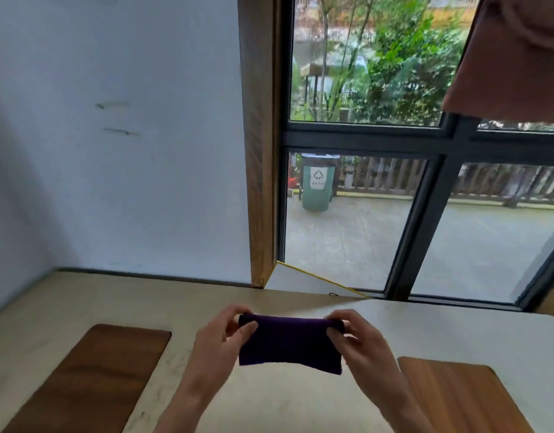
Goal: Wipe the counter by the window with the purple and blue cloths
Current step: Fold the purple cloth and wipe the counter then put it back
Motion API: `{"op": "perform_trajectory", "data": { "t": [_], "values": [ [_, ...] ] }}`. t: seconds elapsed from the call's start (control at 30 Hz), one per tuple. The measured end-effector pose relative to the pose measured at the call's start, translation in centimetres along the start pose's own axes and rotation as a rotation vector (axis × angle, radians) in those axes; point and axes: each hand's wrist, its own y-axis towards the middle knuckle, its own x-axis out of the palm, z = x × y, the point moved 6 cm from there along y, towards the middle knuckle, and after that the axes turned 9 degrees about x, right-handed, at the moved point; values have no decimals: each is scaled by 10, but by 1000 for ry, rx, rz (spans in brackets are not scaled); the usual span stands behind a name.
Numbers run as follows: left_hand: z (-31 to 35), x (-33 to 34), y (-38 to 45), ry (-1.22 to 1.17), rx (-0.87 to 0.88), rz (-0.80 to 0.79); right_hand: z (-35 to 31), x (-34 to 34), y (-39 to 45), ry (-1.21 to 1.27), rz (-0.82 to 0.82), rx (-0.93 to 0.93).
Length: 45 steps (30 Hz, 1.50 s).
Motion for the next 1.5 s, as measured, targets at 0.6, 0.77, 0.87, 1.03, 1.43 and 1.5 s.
{"op": "perform_trajectory", "data": {
  "t": [0.6,0.77,0.87,1.03,1.43,1.5],
  "values": [
    [-3,-285,-151,-29,-39,519,-176,238,-68,174,-385,-236],
    [-43,-394,-204,-63,-15,590,-213,358,-110,220,-428,-249],
    [-73,-465,-230,-66,-36,610,-228,432,-134,265,-462,-214],
    [-118,-554,-256,-30,-101,611,-250,528,-156,240,-494,-176],
    [-223,-677,-213,83,-145,623,-269,689,-111,105,-378,-158],
    [-247,-694,-191,105,-159,596,-265,714,-93,95,-345,-140]
  ]
}}
